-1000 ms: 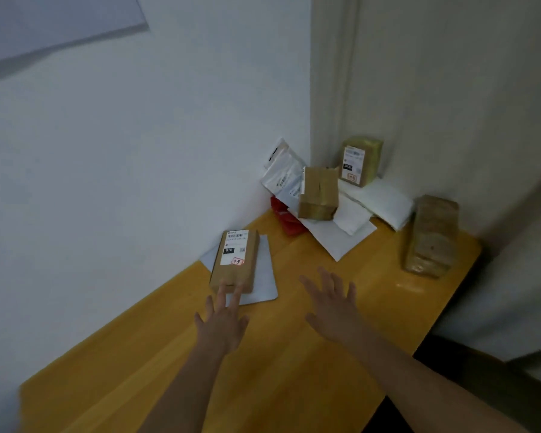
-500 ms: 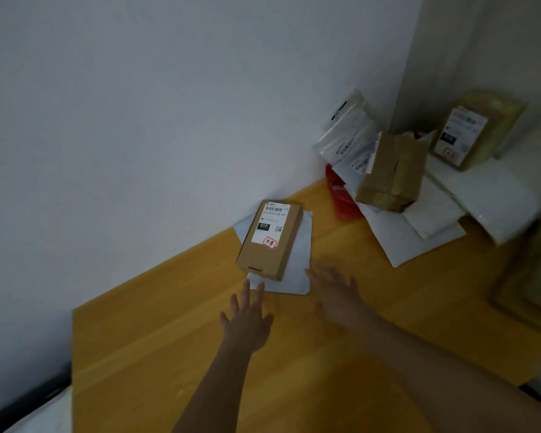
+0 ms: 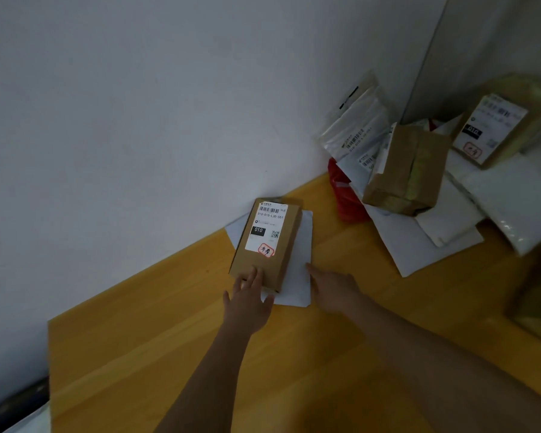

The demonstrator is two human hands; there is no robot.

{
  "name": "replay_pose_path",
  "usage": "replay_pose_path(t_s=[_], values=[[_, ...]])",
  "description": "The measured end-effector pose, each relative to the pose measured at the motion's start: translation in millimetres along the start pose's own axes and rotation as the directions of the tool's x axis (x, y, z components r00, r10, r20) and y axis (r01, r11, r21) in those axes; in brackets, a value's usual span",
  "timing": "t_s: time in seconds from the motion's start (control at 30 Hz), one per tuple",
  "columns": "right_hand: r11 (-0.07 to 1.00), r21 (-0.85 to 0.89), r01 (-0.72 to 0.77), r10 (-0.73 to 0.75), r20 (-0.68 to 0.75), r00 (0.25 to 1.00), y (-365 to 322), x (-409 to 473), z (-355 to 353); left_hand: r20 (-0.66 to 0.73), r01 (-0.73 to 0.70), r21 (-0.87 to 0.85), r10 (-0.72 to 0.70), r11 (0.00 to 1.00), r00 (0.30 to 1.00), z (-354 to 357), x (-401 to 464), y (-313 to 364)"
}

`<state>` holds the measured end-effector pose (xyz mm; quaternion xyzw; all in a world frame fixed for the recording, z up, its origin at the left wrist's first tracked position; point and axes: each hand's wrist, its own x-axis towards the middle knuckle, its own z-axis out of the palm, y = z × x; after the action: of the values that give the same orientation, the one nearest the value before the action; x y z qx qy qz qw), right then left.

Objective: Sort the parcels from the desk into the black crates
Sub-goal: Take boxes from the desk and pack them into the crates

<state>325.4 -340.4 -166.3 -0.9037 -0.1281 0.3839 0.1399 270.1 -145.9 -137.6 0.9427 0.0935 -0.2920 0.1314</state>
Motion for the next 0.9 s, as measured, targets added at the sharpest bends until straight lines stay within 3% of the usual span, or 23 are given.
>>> replay_pose_path(t_s=[0.13, 0.2, 0.27, 0.33, 0.37, 0.4, 0.47, 0.5, 0.6, 0.7, 0.8, 0.9], values=[[0.994, 0.104, -0.022, 0.032, -0.096, 0.995, -3, 12, 1, -0.091, -0.187, -0.04, 0.183, 0.981, 0.979, -5, -2, 10], [0.995, 0.099, -0.034, 0.043, -0.096, 0.994, -7, 16, 2, -0.08, -0.197, -0.08, 0.191, 0.977, 0.978, -7, -2, 11], [0.996, 0.077, -0.047, 0.053, -0.076, 0.996, -11, 19, 3, -0.2, -0.14, -0.104, 0.117, 0.985, 0.973, -1, 3, 5], [0.996, 0.065, -0.059, 0.062, -0.041, 0.997, -15, 20, 3, -0.283, 0.021, -0.3, -0.11, 0.954, 0.953, 9, 3, -5], [0.996, 0.067, -0.05, 0.052, -0.027, 0.998, -17, 20, 2, -0.193, 0.141, -0.485, -0.263, 0.863, 0.945, 11, 1, -8], [0.997, 0.071, -0.029, 0.03, -0.016, 0.999, -18, 22, 2, -0.045, 0.241, -0.685, -0.369, 0.688, 0.928, 13, -2, -9], [0.996, 0.088, 0.009, -0.013, 0.037, 0.999, -21, 24, 1, 0.252, 0.371, -0.881, -0.372, 0.293, 0.893, 12, -9, -10], [0.993, 0.112, 0.022, -0.03, 0.073, 0.997, -24, 23, -1, 0.322, 0.403, -0.886, -0.322, 0.228, 0.89, 12, -11, -12], [0.971, 0.237, 0.042, -0.079, 0.148, 0.986, -36, 20, -5, 0.339, 0.405, -0.891, -0.294, 0.205, 0.894, 15, -16, -20], [0.959, 0.271, 0.082, -0.127, 0.152, 0.98, -40, 19, -1, 0.351, 0.409, -0.903, -0.319, 0.134, 0.88, 14, -20, -26], [0.951, 0.3, 0.08, -0.132, 0.157, 0.979, -39, 15, 1, 0.328, 0.391, -0.911, -0.342, 0.134, 0.881, 14, -25, -33], [0.881, 0.47, 0.049, -0.149, 0.179, 0.972, -34, 0, -5, 0.302, 0.356, -0.928, -0.336, 0.111, 0.892, 12, -34, -37]])
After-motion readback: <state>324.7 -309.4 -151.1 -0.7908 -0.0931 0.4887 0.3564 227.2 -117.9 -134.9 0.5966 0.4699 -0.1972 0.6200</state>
